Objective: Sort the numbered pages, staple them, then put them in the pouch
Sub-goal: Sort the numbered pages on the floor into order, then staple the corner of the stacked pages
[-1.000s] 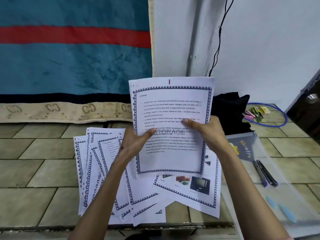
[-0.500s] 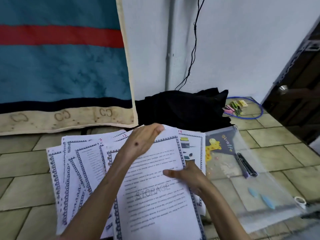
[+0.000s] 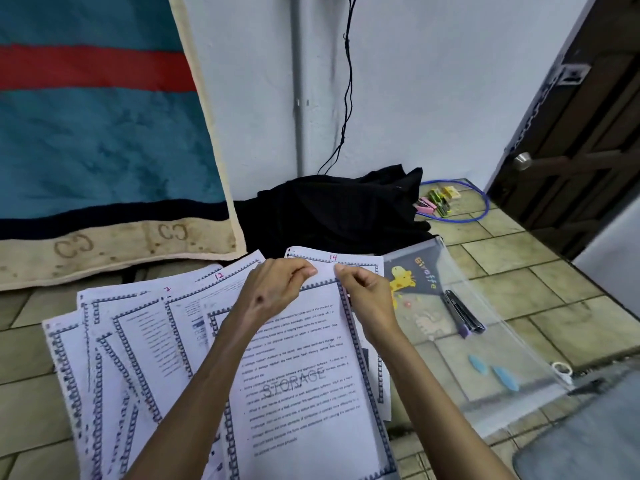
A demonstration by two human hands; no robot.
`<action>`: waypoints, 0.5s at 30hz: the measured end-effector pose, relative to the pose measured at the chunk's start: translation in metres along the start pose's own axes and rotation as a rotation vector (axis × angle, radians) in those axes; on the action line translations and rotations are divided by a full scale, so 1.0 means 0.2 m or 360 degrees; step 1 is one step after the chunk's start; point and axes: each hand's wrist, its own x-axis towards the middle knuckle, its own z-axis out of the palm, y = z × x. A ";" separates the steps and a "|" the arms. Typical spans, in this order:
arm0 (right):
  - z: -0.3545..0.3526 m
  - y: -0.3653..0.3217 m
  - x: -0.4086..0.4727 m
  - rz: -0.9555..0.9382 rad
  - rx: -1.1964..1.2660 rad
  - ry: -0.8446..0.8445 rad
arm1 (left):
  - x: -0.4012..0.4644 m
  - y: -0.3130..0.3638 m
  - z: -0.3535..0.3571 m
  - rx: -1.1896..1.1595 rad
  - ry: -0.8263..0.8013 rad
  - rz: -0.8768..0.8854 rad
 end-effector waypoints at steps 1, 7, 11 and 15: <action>0.01 0.01 0.01 -0.0004 -0.0028 0.0032 | 0.01 0.00 0.01 -0.0013 -0.0017 -0.0001; -0.22 0.06 0.11 -0.0020 -0.1006 0.0245 | 0.07 0.02 0.08 0.0056 -0.0129 0.0058; -0.55 0.13 0.18 0.0504 -0.1977 0.0648 | 0.11 0.06 0.12 0.0015 -0.0239 0.0050; -0.70 0.20 0.18 0.0670 -0.2127 0.0554 | 0.13 0.09 0.13 -0.0016 -0.0296 -0.0002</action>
